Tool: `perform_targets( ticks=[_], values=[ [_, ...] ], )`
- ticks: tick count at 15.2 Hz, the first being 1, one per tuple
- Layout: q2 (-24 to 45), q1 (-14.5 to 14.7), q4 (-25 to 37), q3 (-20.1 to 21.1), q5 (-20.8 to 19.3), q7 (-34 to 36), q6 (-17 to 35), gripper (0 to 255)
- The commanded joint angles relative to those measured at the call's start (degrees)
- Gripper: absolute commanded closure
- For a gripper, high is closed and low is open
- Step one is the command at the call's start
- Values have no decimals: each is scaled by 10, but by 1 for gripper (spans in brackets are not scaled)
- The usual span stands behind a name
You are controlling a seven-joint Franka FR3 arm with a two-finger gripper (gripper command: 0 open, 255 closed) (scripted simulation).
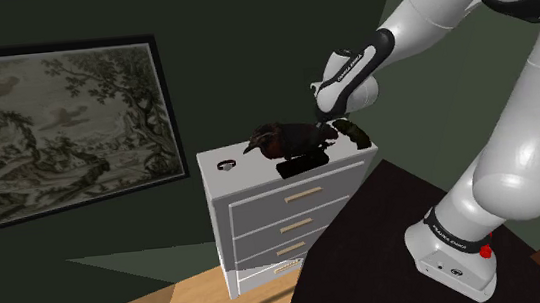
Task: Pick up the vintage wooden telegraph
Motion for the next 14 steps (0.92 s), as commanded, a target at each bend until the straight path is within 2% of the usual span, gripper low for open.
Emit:
perform_targets(
  ticks=[1, 6, 8, 9, 14],
  values=[
    [19, -4, 5, 7, 10, -9, 15, 0],
    [68, -21, 13, 28, 35, -28, 55, 0],
    [68, -21, 13, 28, 35, -28, 55, 0],
    [68, -20, 13, 28, 34, -26, 56, 255],
    [68, -20, 13, 28, 34, -26, 56, 255]
  ],
)
